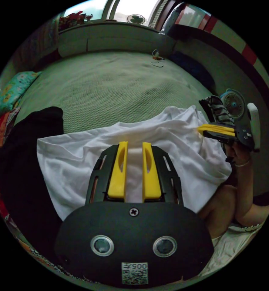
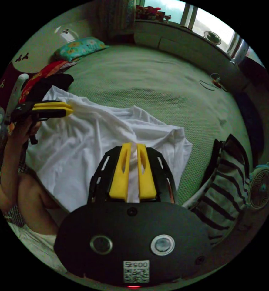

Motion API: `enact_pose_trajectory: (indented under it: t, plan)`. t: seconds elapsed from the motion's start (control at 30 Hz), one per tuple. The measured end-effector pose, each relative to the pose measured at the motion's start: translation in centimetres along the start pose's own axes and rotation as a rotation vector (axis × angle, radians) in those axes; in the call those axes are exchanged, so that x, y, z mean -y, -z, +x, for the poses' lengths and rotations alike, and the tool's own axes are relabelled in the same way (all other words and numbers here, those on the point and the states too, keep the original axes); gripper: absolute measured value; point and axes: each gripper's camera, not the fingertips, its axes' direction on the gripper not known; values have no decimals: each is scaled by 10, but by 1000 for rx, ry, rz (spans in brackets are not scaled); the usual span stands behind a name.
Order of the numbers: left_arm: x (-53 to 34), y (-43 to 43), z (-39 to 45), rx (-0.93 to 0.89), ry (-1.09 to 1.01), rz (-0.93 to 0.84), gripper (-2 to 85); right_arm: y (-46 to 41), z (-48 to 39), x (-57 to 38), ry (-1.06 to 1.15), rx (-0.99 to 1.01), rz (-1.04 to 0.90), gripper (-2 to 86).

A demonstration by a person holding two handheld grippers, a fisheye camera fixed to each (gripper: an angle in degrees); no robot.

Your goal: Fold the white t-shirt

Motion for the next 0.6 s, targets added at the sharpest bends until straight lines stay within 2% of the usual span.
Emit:
enact_pose_trajectory:
  t: [0.1,0.33,0.6]
  plan:
    - [7,-6,3,-20,6,-8,84,-10,-3,7,24,9,-22,22]
    - [18,-17,19,29,-36,-31,82,-20,-14,22,49,-124,-44,41]
    - [19,-16,20,-44,-12,-27,78,-28,-17,27,60,-156,-44,-13]
